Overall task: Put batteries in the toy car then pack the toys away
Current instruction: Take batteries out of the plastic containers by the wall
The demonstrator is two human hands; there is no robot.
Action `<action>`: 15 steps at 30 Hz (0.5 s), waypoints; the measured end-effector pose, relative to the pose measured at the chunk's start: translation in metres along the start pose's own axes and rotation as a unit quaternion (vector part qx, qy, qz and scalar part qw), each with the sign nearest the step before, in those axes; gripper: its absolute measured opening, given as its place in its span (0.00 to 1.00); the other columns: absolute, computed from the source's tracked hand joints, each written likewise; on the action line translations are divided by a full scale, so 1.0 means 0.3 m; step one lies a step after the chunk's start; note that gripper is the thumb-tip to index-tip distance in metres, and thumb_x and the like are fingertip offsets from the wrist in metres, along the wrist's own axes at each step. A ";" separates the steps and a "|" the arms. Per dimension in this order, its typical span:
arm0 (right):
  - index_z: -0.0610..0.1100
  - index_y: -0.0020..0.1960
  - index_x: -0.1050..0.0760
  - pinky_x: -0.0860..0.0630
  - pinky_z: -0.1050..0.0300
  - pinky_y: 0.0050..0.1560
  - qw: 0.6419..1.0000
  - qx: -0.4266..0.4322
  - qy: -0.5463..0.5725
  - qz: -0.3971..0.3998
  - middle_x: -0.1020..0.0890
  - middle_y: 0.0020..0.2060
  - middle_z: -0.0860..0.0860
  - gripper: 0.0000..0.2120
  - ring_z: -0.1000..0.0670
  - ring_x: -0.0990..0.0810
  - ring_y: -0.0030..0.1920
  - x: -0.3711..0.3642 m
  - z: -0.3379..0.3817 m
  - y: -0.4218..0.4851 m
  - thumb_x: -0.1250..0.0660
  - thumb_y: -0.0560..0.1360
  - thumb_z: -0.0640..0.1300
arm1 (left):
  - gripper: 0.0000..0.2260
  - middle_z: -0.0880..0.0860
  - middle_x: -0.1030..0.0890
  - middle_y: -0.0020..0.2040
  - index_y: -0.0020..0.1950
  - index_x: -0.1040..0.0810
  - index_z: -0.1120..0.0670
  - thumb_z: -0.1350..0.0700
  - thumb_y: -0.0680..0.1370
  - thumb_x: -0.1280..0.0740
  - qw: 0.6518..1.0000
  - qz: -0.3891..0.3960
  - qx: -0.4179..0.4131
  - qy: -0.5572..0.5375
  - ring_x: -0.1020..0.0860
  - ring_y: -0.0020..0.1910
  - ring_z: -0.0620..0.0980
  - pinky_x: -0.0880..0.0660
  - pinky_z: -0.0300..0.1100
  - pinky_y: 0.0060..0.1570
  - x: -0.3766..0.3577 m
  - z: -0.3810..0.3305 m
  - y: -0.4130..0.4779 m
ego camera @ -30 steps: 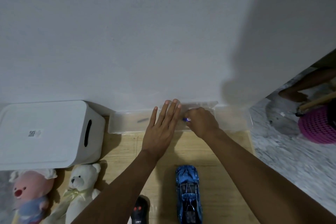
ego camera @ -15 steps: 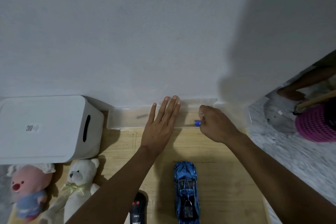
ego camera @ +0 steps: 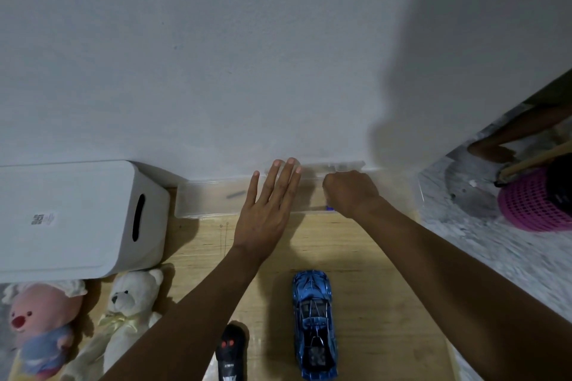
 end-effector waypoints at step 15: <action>0.44 0.58 0.30 0.22 0.47 0.43 0.978 0.054 0.193 -0.065 0.19 0.47 0.49 0.08 0.43 0.20 0.41 0.043 0.030 -0.137 0.42 0.83 0.47 | 0.38 0.58 0.53 0.86 0.85 0.52 0.60 0.71 0.77 0.42 1.000 0.001 -0.006 0.017 0.52 0.84 0.60 0.45 0.62 0.80 0.004 -0.001 0.001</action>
Point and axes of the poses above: each hand's wrist, its own y-axis towards the middle knuckle, its own x-axis out of the back of the hand, z = x × y, the point moved 8 cm from there along y, towards the middle knuckle
